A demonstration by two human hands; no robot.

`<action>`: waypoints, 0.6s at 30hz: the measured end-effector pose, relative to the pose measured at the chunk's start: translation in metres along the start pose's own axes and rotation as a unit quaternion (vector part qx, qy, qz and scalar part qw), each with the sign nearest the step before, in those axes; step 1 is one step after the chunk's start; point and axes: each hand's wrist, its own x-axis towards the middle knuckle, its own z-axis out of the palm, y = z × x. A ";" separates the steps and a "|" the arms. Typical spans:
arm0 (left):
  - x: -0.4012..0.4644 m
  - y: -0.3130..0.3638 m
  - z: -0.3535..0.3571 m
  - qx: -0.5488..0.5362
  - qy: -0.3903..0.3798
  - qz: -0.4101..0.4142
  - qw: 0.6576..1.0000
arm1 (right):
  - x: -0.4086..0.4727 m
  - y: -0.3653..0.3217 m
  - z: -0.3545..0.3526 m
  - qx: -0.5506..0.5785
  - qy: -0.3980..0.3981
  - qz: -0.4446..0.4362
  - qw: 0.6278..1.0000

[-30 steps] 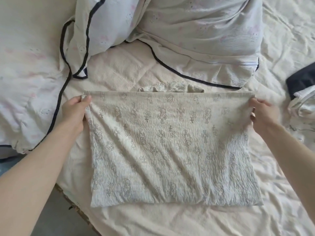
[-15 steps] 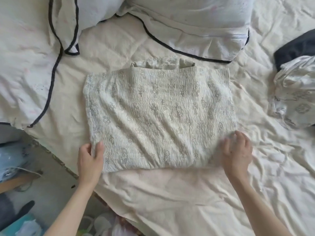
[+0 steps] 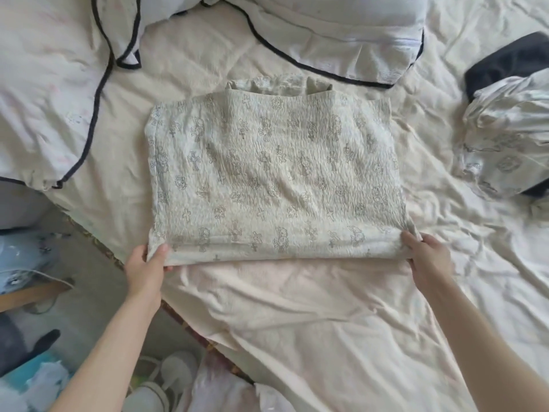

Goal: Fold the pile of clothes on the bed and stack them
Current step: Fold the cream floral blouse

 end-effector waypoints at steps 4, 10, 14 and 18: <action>0.001 0.007 -0.001 -0.075 -0.077 -0.068 0.992 | -0.011 -0.003 0.018 -0.189 0.121 -0.083 0.971; -0.005 0.009 -0.006 -0.124 -0.093 -0.067 0.986 | -0.079 0.024 0.067 -0.454 0.002 -0.396 0.798; -0.016 0.019 -0.003 -0.124 -0.067 -0.054 0.989 | -0.109 0.046 0.105 -0.503 -0.142 -0.478 0.706; -0.036 0.037 0.004 -0.110 -0.019 -0.042 0.993 | -0.101 0.043 0.119 -0.561 -0.187 -0.428 0.683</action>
